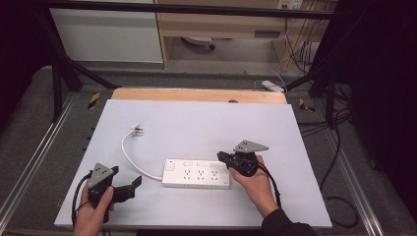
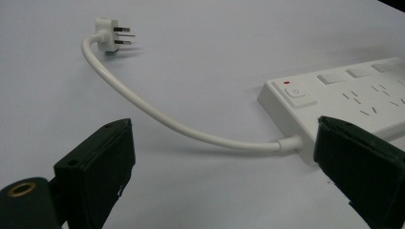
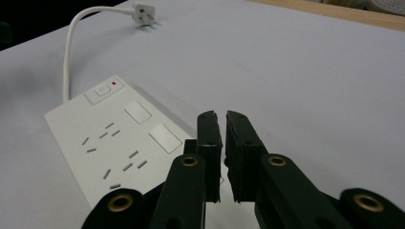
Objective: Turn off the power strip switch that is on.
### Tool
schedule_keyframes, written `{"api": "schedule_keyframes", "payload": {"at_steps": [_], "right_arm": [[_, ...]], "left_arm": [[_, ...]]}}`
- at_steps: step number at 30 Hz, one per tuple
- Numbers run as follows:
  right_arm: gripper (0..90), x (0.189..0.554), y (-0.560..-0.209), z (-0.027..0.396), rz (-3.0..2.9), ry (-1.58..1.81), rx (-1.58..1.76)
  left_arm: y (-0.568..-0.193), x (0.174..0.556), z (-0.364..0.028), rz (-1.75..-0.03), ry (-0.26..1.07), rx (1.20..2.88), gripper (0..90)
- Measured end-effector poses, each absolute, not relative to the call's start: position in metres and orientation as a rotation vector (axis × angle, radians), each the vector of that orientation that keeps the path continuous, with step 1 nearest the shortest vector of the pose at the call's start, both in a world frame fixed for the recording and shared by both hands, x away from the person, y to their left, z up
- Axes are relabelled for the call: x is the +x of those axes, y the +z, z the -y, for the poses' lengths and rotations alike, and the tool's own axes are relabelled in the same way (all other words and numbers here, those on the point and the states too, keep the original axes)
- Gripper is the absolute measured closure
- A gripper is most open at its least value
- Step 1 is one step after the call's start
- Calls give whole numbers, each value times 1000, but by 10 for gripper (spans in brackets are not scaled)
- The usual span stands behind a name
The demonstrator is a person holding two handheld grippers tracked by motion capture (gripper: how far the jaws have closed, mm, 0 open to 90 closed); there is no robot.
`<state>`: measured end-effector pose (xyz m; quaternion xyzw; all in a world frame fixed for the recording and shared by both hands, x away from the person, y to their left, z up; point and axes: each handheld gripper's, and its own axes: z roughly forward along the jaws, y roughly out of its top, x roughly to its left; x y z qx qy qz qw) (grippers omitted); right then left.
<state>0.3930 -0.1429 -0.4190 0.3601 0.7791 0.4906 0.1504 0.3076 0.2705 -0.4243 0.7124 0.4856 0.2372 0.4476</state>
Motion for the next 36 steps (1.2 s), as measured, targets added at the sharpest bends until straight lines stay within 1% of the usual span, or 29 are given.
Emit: {"api": "schedule_keyframes", "payload": {"at_steps": [2,5,8,12,13,14,15,16,17,19,20,21,24,26,28,29,30,32,36], "right_arm": [[824,393,-416,144,-2230,1413,1038],[761,394,-412,147,-2213,1421,1052],[655,395,-408,150,-2191,1432,1067],[490,396,-402,155,-2153,1425,1097],[414,398,-399,158,-2127,1429,1117],[414,398,-399,158,-2127,1429,1117],[379,398,-398,160,-2122,1432,1121],[316,399,-395,164,-2109,1419,1122],[316,399,-395,164,-2109,1419,1122],[245,401,-391,170,-2088,1438,1125],[224,401,-389,172,-2079,1442,1125],[224,401,-389,172,-2079,1442,1125],[166,402,-387,178,-2069,1444,1136],[151,402,-385,181,-2064,1438,1148],[114,402,-384,184,-2057,1448,1158],[73,401,-382,187,-2048,1448,1162],[73,401,-382,187,-2048,1448,1162],[36,401,-380,192,-2036,1450,1164],[28,400,-379,197,-2022,1463,1158]], "left_arm": [[-424,308,-270,-1202,587,1764,69],[-424,308,-270,-1201,587,1764,69],[-424,308,-270,-1201,587,1765,69],[-424,308,-270,-1202,588,1764,69],[-424,308,-270,-1202,588,1764,69],[-424,308,-270,-1202,588,1764,69],[-424,308,-270,-1203,588,1764,69],[-424,307,-270,-1203,588,1764,69],[-424,308,-270,-1202,588,1764,69],[-424,308,-270,-1202,588,1764,69],[-424,308,-270,-1202,588,1764,69],[-424,308,-270,-1202,588,1764,69],[-424,308,-270,-1202,588,1765,69],[-424,308,-270,-1202,588,1766,69],[-424,308,-270,-1202,588,1765,69],[-424,308,-270,-1202,588,1765,69],[-424,308,-270,-1203,588,1765,69],[-425,308,-270,-1202,588,1765,69],[-425,308,-270,-1202,588,1766,69]]}}
